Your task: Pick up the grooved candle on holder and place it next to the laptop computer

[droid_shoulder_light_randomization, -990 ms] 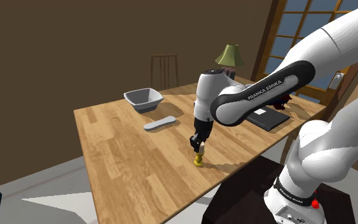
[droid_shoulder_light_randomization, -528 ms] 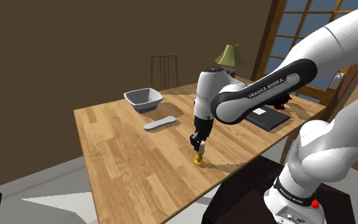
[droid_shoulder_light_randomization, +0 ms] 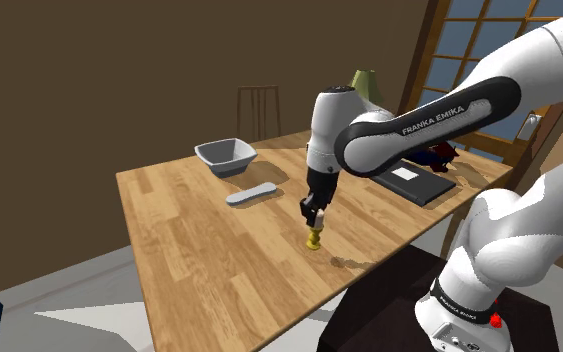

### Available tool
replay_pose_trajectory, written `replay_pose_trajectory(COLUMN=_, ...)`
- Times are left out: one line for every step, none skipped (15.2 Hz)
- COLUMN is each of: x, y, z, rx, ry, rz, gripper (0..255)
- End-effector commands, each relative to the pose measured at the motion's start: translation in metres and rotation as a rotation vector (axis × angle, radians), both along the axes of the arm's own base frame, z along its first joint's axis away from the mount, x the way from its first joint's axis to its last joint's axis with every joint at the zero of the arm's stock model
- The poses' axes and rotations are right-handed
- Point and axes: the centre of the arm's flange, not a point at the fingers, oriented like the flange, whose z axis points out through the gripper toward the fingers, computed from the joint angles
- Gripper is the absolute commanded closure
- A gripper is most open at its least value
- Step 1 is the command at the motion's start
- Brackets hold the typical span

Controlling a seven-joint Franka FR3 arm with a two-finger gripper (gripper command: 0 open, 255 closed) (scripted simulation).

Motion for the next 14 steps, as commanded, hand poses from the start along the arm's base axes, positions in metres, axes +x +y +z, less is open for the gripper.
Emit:
replay_pose_trajectory(x=0.0, y=0.0, z=0.01, rx=0.0, ry=0.001, rz=0.0, gripper=255)
replay_pose_trajectory(x=0.0, y=0.0, z=0.015, rx=0.0, ry=0.001, rz=0.0, gripper=255)
replay_pose_trajectory(x=0.0, y=0.0, z=0.02, rx=0.0, ry=0.001, rz=0.0, gripper=255)
replay_pose_trajectory(x=0.0, y=0.0, z=0.026, rx=0.0, ry=0.001, rz=0.0, gripper=255)
replay_pose_trajectory(x=0.0, y=0.0, z=0.031, rx=0.0, ry=0.001, rz=0.0, gripper=255)
replay_pose_trajectory(x=0.0, y=0.0, z=0.036, rx=0.0, ry=0.001, rz=0.0, gripper=255)
replay_pose_trajectory(x=0.0, y=0.0, z=0.042, rx=0.0, ry=0.001, rz=0.0, gripper=255)
replay_pose_trajectory(x=0.0, y=0.0, z=0.047, rx=0.0, ry=0.001, rz=0.0, gripper=255)
replay_pose_trajectory(x=0.0, y=0.0, z=0.052, rx=0.0, ry=0.001, rz=0.0, gripper=255)
replay_pose_trajectory(x=0.0, y=0.0, z=0.057, rx=0.0, ry=0.001, rz=0.0, gripper=255)
replay_pose_trajectory(x=0.0, y=0.0, z=0.063, rx=0.0, ry=0.001, rz=0.0, gripper=255)
replay_pose_trajectory(x=0.0, y=0.0, z=0.068, rx=0.0, ry=0.001, rz=0.0, gripper=255)
replay_pose_trajectory(x=0.0, y=0.0, z=0.073, rx=0.0, ry=0.001, rz=0.0, gripper=255)
replay_pose_trajectory(x=0.0, y=0.0, z=0.079, rx=0.0, ry=0.001, rz=0.0, gripper=255)
